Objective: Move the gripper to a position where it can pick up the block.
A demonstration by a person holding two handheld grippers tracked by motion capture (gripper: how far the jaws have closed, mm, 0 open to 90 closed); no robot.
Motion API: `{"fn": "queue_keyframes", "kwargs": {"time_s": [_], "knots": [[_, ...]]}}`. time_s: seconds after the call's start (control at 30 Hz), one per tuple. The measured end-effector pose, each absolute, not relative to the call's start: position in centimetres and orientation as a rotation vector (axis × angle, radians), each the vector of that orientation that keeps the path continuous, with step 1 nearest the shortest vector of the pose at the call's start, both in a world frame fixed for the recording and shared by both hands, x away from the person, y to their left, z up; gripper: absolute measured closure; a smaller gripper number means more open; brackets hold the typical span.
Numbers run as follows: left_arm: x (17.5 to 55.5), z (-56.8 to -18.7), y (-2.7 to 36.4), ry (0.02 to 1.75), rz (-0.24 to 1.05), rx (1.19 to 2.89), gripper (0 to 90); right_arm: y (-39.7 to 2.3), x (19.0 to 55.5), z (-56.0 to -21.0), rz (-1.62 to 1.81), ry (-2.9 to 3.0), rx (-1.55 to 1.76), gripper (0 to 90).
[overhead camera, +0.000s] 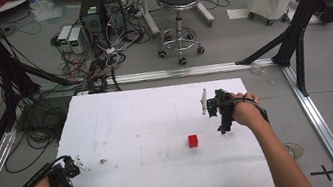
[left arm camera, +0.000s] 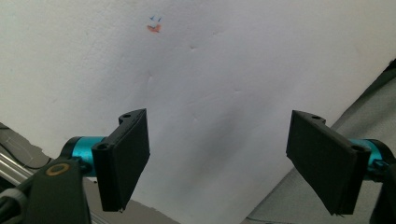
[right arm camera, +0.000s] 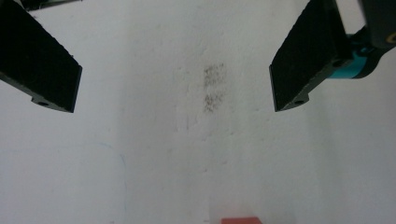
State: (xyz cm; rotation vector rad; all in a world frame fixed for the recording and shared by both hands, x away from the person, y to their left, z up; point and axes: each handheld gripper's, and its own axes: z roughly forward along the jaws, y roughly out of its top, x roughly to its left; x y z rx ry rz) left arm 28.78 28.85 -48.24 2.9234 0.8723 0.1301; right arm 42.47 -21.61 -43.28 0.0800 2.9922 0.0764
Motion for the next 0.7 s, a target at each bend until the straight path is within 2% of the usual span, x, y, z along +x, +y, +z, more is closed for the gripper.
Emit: {"fn": "queue_keyframes", "kwargs": {"time_s": [0.7], "knots": [[28.8, -48.3, 28.8, 0.878, 0.132, 2.916, 21.7, -15.8, 41.9, -47.5, 0.065, 3.044, -0.040, 1.5]]}}
